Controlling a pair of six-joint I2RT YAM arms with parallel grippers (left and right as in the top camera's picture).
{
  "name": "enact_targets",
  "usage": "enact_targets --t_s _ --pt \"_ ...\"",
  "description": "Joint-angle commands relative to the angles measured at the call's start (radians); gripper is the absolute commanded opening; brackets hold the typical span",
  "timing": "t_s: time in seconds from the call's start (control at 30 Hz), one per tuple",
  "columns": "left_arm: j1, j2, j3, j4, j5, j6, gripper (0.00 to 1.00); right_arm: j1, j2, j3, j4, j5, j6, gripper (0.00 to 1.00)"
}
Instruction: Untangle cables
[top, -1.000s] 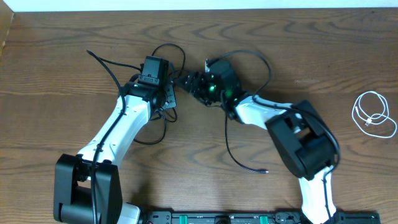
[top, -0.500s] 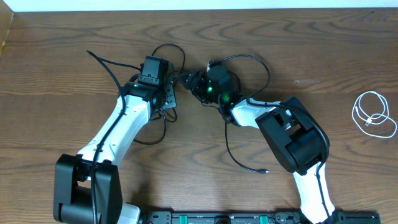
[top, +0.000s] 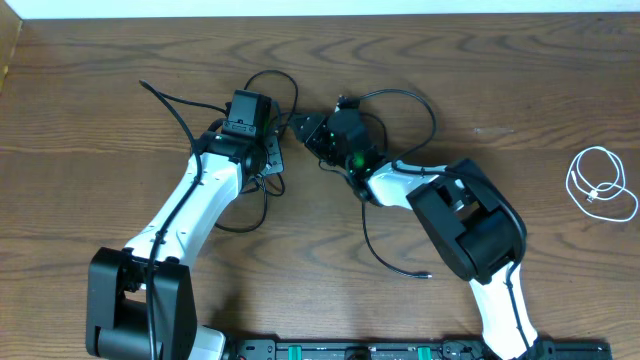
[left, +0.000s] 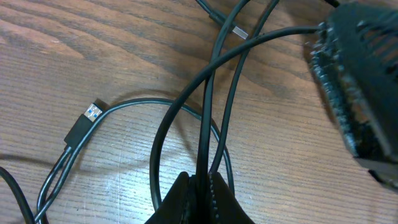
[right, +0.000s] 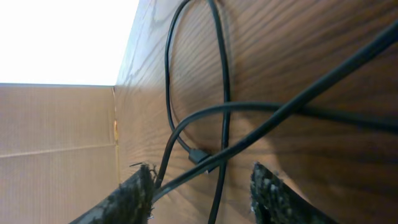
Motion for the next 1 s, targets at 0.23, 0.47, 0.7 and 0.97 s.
enact_targets --t_s 0.23,0.47,0.7,0.97 --pt "0.005 0.01 0.005 -0.001 -0.002 0.005 0.08 0.043 0.014 0.005 0.0 0.134 0.005 0.47" --pt "0.005 0.01 0.005 -0.001 -0.002 0.005 0.08 0.06 0.014 0.005 0.063 0.19 0.005 0.39" --pt "0.005 0.01 0.005 -0.001 -0.001 0.005 0.08 0.079 0.014 0.008 0.085 0.219 0.005 0.42" --pt "0.005 0.01 0.005 -0.001 -0.002 0.005 0.08 0.085 0.022 0.013 0.09 0.248 0.005 0.4"
